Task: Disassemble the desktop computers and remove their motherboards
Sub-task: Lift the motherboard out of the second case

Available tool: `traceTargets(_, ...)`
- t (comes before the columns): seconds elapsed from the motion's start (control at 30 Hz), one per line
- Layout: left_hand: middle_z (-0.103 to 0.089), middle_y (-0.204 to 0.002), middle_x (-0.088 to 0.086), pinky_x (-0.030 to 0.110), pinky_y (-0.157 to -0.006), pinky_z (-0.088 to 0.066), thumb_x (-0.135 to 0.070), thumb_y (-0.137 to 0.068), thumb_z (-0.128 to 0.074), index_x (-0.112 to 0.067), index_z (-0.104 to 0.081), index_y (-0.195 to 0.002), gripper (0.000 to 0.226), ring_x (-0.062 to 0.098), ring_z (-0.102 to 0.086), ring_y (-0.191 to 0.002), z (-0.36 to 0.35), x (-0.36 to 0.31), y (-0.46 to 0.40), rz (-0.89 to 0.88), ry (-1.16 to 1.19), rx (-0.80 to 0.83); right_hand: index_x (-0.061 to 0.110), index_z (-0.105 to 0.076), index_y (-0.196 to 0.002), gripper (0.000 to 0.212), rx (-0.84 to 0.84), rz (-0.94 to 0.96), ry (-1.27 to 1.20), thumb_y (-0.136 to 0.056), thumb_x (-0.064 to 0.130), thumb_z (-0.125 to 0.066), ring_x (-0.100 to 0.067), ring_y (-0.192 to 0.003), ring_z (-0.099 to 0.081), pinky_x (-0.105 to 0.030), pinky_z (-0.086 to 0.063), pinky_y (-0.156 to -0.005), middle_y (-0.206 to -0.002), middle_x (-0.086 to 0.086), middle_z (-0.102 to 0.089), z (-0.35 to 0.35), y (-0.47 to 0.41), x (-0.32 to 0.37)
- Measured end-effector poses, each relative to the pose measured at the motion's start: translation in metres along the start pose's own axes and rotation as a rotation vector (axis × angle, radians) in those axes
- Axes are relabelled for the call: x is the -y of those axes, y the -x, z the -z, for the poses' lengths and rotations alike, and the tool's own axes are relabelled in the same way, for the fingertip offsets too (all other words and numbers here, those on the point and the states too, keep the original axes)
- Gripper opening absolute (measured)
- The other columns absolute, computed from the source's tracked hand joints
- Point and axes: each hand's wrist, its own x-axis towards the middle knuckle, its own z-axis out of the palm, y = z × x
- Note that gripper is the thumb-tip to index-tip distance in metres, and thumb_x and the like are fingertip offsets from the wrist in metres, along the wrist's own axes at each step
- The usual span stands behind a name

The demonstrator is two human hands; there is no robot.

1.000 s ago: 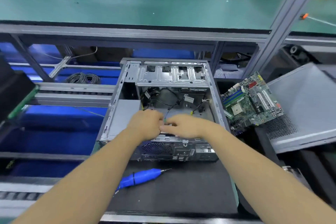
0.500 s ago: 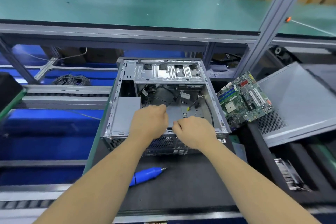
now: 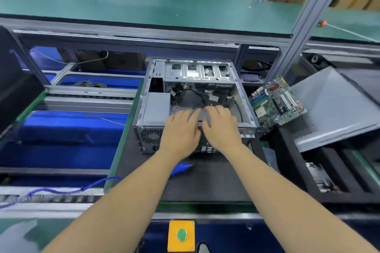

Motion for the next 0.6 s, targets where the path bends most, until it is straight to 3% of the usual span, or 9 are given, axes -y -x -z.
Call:
traceTargets(0.1, -0.061, -0.125, 0.007, 0.042, -0.099, -0.04, -0.024, -0.089, -0.045, -0.011, -0.06, -0.13, 0.046, 0.028, -0.055, -0.114, 0.004, -0.005, 0.049, -0.142, -0.029, -0.099, 0.008, -0.063, -0.105, 0.018, -0.238, -0.002, -0.053, -0.093, 0.02, -0.056, -0.033, -0.099, -0.054, -0.046, -0.043, -0.082, -0.105, -0.01, -0.059, -0.015, 0.052, 0.016)
traceTargets(0.2, -0.063, -0.11, 0.006, 0.042, -0.085, -0.042, -0.024, -0.085, -0.049, -0.012, -0.066, -0.119, 0.039, 0.03, -0.059, -0.099, 0.0, -0.001, 0.108, -0.167, -0.04, -0.059, 0.016, -0.056, -0.089, 0.014, -0.037, -0.137, -0.301, -0.097, 0.026, -0.051, -0.03, -0.084, -0.057, -0.042, -0.047, -0.067, -0.091, -0.006, -0.061, -0.044, 0.108, 0.028)
traceTargets(0.33, -0.058, -0.095, 0.003, 0.039, -0.07, -0.042, -0.026, -0.094, -0.046, -0.016, -0.057, -0.101, 0.017, 0.028, -0.057, -0.092, -0.009, 0.01, 0.167, 0.027, 0.132, 0.36, 0.022, -0.05, -0.083, 0.027, 0.333, -0.396, -0.325, -0.099, 0.043, -0.049, -0.025, -0.076, -0.059, -0.038, -0.047, -0.065, -0.083, -0.003, -0.063, -0.09, 0.162, 0.03)
traceTargets(0.43, -0.063, -0.1, 0.001, 0.035, -0.068, -0.039, -0.028, -0.095, -0.043, -0.021, -0.054, -0.097, 0.013, 0.026, -0.058, -0.094, -0.022, 0.019, 0.199, 0.242, 0.204, 0.461, 0.023, -0.05, -0.083, 0.024, 0.292, -0.513, -0.338, -0.097, 0.042, -0.056, -0.017, -0.07, -0.056, -0.034, -0.047, -0.062, -0.081, 0.002, -0.061, -0.113, 0.18, 0.033)
traceTargets(0.53, -0.066, -0.105, 0.001, 0.035, -0.072, -0.043, -0.028, -0.093, -0.044, -0.023, -0.057, -0.098, 0.015, 0.027, -0.059, -0.097, -0.031, 0.029, 0.22, 0.322, 0.205, 0.525, 0.025, -0.046, -0.068, 0.039, 0.236, -0.454, -0.236, -0.095, 0.052, -0.052, -0.018, -0.061, -0.055, -0.031, -0.038, -0.049, -0.066, 0.004, -0.058, -0.123, 0.185, 0.04)
traceTargets(0.6, -0.067, -0.105, 0.001, 0.035, -0.073, -0.044, -0.029, -0.094, -0.044, -0.024, -0.058, -0.098, 0.016, 0.029, -0.06, -0.097, -0.036, 0.034, 0.23, 0.355, 0.195, 0.561, 0.023, -0.046, -0.06, 0.047, 0.313, -0.436, -0.231, -0.094, 0.054, -0.052, -0.018, -0.056, -0.054, -0.03, -0.039, -0.048, -0.057, 0.006, -0.053, -0.128, 0.193, 0.041)
